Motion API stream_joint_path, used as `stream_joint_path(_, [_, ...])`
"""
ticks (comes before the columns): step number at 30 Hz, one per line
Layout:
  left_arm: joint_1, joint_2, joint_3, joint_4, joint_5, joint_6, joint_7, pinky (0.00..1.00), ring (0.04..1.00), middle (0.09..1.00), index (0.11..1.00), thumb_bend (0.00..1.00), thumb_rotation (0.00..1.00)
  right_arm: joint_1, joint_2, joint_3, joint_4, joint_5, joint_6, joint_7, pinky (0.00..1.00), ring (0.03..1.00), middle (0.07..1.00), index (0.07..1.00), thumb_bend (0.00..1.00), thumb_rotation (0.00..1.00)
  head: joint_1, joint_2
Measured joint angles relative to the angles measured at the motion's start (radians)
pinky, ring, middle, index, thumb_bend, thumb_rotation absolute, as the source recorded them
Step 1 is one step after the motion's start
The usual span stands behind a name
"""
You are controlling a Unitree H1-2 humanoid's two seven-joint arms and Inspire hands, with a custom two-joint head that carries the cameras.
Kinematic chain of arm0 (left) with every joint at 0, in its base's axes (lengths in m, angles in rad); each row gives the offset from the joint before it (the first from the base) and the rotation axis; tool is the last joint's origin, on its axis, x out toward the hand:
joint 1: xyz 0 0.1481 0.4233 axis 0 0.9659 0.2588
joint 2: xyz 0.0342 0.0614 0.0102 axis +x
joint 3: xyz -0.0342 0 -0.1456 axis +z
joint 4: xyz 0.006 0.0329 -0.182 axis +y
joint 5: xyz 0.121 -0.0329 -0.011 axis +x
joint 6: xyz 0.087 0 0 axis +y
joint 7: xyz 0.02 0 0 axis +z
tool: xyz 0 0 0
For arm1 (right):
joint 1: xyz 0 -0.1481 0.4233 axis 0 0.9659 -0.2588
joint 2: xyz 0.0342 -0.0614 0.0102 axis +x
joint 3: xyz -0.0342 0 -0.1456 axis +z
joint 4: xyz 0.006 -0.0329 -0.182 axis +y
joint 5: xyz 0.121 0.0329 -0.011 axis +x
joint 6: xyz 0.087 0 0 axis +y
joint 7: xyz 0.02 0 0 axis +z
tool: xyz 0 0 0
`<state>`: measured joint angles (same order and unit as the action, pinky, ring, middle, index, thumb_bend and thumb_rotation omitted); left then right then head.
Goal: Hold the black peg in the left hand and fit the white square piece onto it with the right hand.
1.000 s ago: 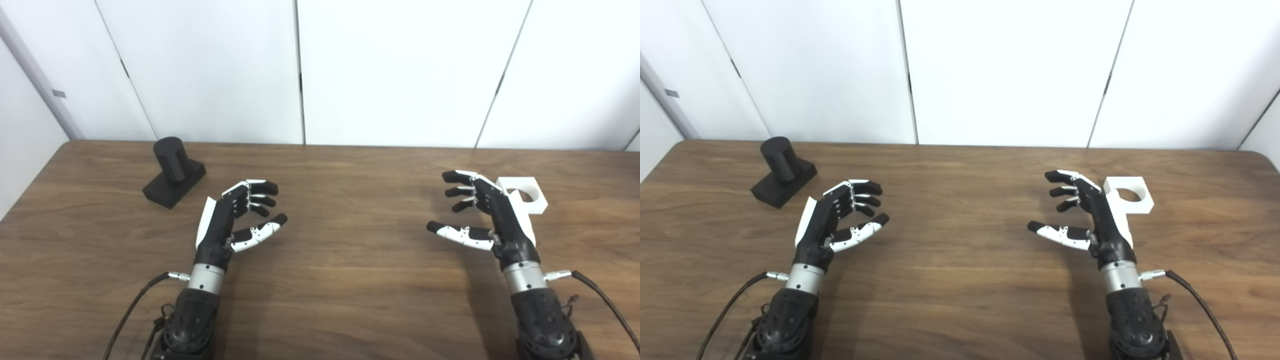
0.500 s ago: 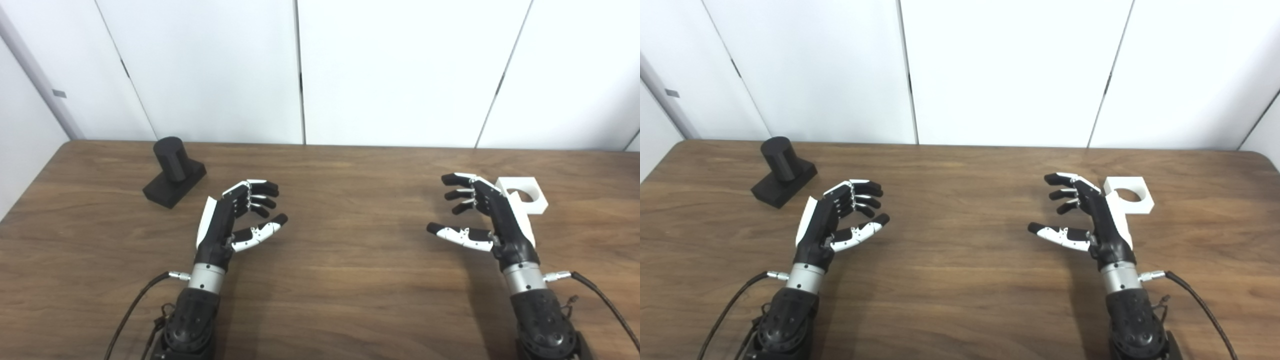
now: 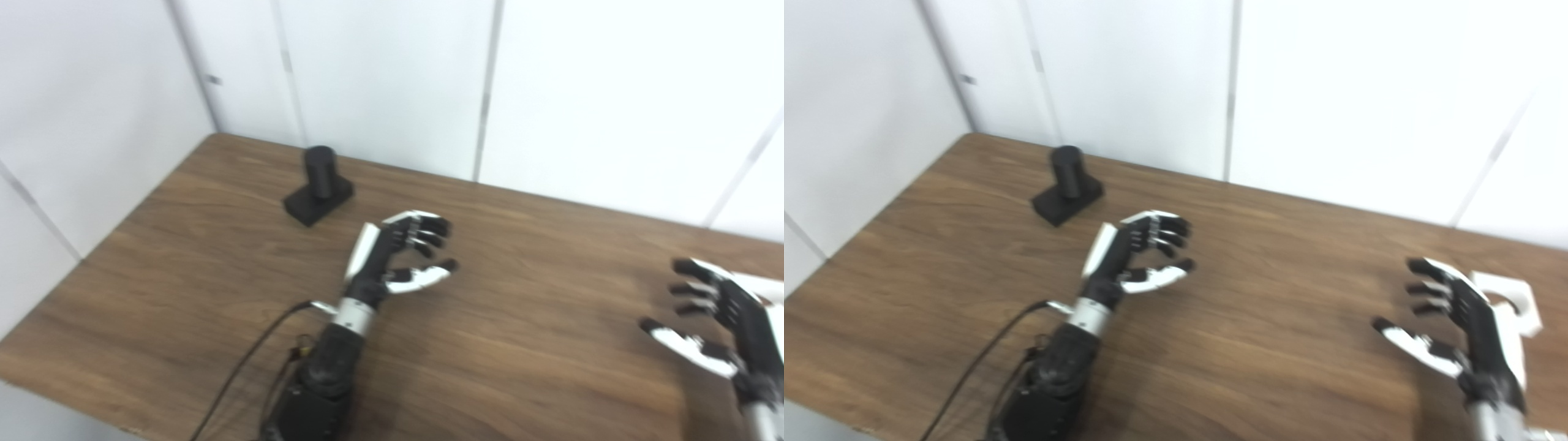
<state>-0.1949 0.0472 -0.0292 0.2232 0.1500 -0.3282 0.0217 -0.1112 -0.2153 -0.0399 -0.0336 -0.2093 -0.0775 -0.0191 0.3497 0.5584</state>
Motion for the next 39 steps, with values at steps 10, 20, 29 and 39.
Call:
stream_joint_path(10, [-0.005,-0.003,-0.006,0.007,0.006,-0.022,0.013,0.51,0.612,0.657,0.620,0.64,0.00,0.002,0.010,0.001,-0.060,-0.007,0.078,0.011,0.53,0.676,0.765,0.714,0.54,0.00,-0.002,-0.012])
stream_joint_path(20, [-0.005,-0.005,-0.003,0.004,0.033,-0.036,0.039,0.50,0.621,0.680,0.646,0.70,0.02,0.002,0.012,0.002,-0.083,-0.011,0.110,0.015,0.54,0.671,0.763,0.708,0.53,0.00,-0.005,-0.012])
stream_joint_path(29, [-0.008,0.068,0.011,-0.033,0.084,0.005,0.033,0.51,0.635,0.698,0.674,0.76,0.04,0.003,0.007,-0.001,-0.090,0.003,0.109,0.021,0.53,0.664,0.754,0.705,0.54,0.00,0.003,-0.020])
stream_joint_path(39, [-0.060,0.142,0.072,-0.079,0.199,0.097,0.083,0.59,0.751,0.779,0.743,0.79,0.12,0.006,-0.002,-0.003,-0.091,0.008,0.090,0.024,0.51,0.654,0.756,0.705,0.52,0.00,0.017,-0.023])
